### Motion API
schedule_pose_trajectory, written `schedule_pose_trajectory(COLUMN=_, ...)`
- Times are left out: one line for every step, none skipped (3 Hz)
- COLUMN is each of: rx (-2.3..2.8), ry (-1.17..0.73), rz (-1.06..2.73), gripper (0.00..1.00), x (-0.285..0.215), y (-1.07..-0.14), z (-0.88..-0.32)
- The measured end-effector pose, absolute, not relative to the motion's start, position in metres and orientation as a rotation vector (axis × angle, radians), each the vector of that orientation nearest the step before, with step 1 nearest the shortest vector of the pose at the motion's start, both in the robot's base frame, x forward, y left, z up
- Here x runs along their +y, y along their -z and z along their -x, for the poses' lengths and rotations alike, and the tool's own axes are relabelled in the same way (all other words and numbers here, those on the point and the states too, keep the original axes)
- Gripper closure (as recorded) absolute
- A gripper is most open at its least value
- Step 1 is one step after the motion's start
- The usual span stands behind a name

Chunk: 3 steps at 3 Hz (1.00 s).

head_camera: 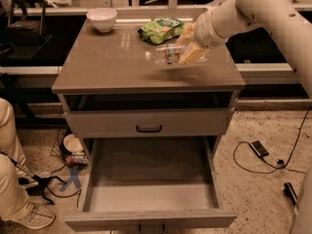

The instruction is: Pick water bottle from middle drawer and place on counter

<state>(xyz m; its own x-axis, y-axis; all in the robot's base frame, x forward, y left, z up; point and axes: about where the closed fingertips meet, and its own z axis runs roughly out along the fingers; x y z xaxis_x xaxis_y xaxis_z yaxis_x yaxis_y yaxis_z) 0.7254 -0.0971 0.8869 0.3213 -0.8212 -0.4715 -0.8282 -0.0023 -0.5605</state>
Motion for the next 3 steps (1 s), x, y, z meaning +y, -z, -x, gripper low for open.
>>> schedule_pose_trajectory(rx=1.467, ry=-0.028, rz=1.802, gripper=0.27, x=-0.0894, y=-0.8856, z=-0.7329)
schedule_pose_trajectory(rx=1.466, ry=-0.04, rz=1.813, gripper=0.04, x=-0.0855, y=-0.8841, z=-0.7377)
schedule_pose_trajectory(rx=1.486, ry=-0.027, rz=1.807, gripper=0.0, x=-0.0953, y=-0.8869, z=-0.7384)
